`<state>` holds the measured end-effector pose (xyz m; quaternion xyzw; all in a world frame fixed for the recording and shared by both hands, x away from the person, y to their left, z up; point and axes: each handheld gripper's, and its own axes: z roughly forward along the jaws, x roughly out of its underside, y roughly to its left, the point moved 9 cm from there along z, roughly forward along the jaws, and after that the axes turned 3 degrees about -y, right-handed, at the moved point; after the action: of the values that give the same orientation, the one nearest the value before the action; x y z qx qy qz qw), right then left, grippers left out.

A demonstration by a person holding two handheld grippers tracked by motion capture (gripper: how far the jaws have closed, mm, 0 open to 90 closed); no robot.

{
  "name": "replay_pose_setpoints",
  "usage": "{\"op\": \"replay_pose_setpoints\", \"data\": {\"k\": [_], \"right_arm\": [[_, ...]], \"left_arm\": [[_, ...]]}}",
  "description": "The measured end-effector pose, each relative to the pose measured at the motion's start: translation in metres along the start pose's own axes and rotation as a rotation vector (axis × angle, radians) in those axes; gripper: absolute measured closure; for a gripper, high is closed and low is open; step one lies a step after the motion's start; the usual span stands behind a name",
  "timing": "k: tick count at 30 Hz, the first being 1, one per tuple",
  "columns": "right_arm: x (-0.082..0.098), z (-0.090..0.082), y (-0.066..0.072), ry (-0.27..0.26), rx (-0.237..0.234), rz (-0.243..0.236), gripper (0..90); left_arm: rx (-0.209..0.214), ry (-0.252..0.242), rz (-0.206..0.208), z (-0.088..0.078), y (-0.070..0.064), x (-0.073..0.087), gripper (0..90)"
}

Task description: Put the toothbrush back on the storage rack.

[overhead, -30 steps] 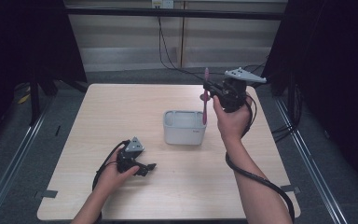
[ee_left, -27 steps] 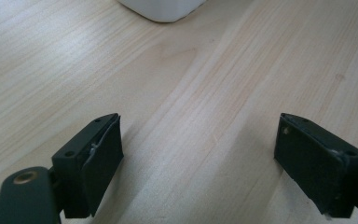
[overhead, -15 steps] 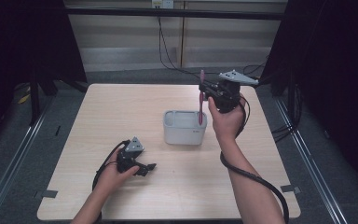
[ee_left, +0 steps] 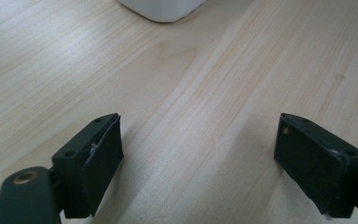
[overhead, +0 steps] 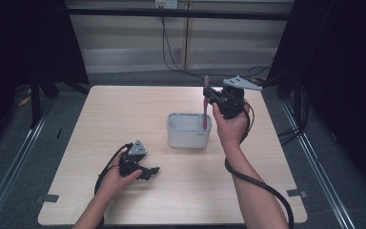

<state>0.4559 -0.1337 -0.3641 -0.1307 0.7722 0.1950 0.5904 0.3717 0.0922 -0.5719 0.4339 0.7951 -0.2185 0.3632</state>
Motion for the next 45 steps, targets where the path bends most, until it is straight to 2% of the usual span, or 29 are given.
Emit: {"op": "replay_pose_setpoints", "data": {"k": [24,32,41,45], "right_arm": [[0.031,-0.005,-0.004,0.036,-0.013,0.010,85.5],[0.043,-0.009,-0.004,0.058,-0.013,-0.002,85.4],[0.057,-0.011,-0.004,0.075,-0.016,0.011,85.2],[0.061,-0.012,-0.003,0.085,-0.017,0.001,85.1]], "left_arm": [[0.000,0.001,-0.001,0.000,0.000,0.000,14.7],[-0.003,0.005,0.003,0.000,0.000,0.000,14.7],[-0.003,0.002,0.003,0.000,0.000,0.000,14.7],[-0.003,0.004,0.002,0.000,0.000,0.000,14.7]]}}
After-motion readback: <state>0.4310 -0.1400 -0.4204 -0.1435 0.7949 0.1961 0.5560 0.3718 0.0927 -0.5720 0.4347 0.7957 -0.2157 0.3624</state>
